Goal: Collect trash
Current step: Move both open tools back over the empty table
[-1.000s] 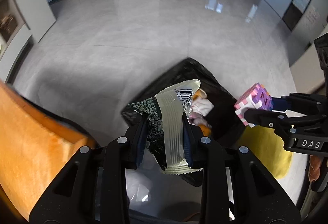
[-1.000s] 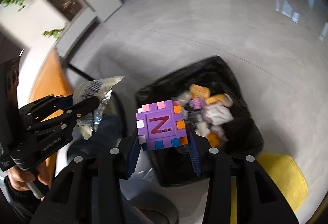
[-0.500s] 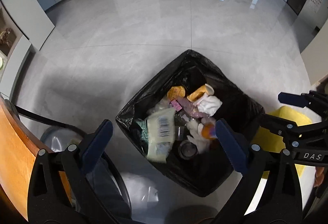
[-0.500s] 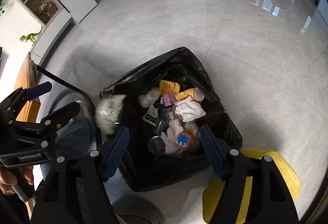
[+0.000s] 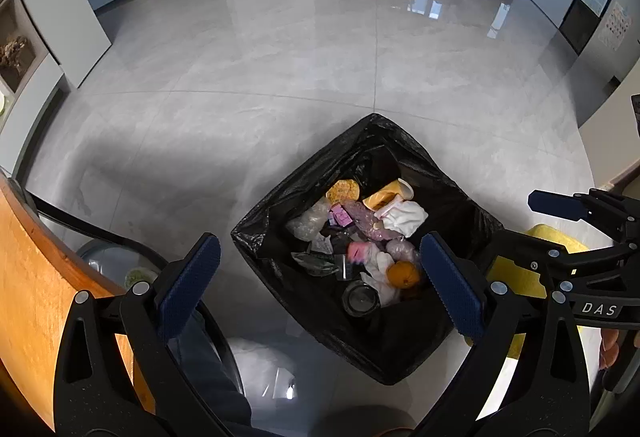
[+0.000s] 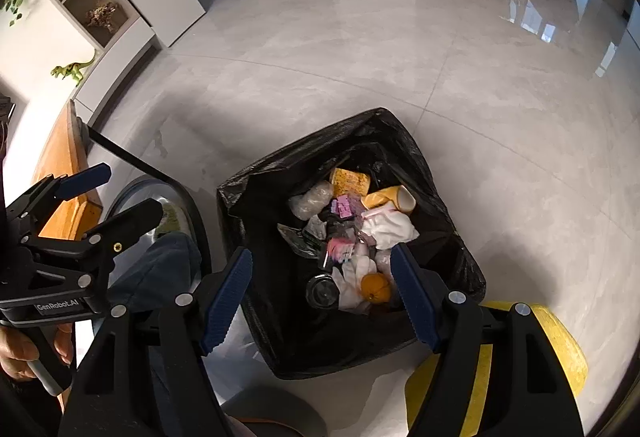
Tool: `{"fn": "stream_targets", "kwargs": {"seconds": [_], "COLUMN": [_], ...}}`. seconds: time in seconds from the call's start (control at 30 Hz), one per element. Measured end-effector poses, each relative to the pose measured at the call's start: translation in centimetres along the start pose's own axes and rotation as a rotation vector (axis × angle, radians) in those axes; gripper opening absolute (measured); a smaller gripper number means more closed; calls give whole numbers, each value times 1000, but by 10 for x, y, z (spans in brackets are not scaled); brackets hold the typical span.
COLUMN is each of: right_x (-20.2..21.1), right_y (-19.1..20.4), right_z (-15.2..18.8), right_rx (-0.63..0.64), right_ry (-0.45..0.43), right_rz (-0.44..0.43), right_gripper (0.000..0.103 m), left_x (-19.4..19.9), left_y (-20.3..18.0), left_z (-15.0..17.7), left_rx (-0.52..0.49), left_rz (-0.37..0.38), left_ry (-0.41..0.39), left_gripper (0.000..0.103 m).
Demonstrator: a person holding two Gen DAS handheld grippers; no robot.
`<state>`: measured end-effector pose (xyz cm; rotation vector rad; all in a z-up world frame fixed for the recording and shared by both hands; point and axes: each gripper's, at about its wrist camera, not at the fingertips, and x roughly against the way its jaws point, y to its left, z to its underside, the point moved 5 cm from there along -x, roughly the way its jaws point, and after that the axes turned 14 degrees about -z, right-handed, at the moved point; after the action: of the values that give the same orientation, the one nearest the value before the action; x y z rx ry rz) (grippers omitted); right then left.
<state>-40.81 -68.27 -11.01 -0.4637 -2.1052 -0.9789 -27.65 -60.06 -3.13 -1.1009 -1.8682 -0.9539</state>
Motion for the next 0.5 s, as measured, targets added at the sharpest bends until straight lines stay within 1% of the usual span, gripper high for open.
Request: {"fn": "stream_targets", "kwargs": {"seconds": [0.27, 0.5], "right_x": [3, -1], "right_y": [39, 89], "right_z": [-12, -25], "right_rx": [69, 165], "right_ry": [-4, 6], "right_rz": [-23, -38], "right_gripper": [73, 73], "left_x": [11, 25], "left_y": [18, 61], "left_z": [3, 15], "left_rx": [42, 125], "left_rz": [-3, -22], "left_ry": [-23, -42], "left_gripper": [97, 97]}}
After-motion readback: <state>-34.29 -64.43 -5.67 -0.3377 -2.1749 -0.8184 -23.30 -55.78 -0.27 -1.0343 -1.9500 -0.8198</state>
